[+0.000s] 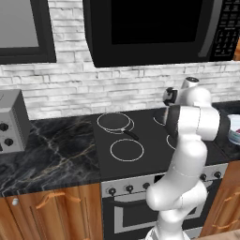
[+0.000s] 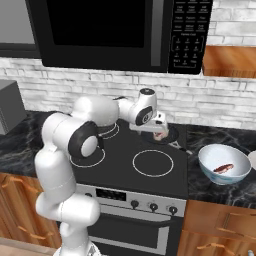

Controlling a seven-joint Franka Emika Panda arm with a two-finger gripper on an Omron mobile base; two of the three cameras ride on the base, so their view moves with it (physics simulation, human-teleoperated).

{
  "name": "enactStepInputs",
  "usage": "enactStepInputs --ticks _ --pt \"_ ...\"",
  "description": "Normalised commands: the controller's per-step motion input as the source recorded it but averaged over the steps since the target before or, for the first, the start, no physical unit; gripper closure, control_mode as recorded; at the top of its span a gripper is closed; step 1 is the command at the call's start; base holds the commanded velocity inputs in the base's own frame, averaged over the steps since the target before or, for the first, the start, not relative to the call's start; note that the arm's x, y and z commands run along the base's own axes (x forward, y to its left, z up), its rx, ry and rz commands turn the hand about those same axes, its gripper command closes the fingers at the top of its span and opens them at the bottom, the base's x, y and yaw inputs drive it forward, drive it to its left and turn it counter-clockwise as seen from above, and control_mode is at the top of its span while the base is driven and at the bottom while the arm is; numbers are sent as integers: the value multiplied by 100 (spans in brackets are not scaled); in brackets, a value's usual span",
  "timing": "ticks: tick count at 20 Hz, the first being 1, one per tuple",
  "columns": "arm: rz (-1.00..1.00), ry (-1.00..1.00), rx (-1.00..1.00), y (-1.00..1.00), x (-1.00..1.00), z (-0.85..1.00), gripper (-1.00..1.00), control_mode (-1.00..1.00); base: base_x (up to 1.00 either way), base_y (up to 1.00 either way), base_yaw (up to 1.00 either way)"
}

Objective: Place one of the steaks on the plate and the other in the bowl. Then place the bowl in the fridge.

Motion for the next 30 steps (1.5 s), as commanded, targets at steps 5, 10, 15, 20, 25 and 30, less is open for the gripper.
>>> enactStepInputs --ticks 5,10,15,20,25,30 --pt "0 10 1 0 43 -9 -100 -100 0 0 0" --pt "0 16 3 -10 43 -13 -100 -100 0 0 0" --pt "0 6 2 -19 39 -9 -100 -100 0 0 0" --pt "0 1 5 -19 26 -24 -100 -100 0 0 0" --pt "0 0 3 1 5 -40 -100 -100 0 0 0" --pt "0 -4 0 3 12 -20 -100 -100 0 0 0"
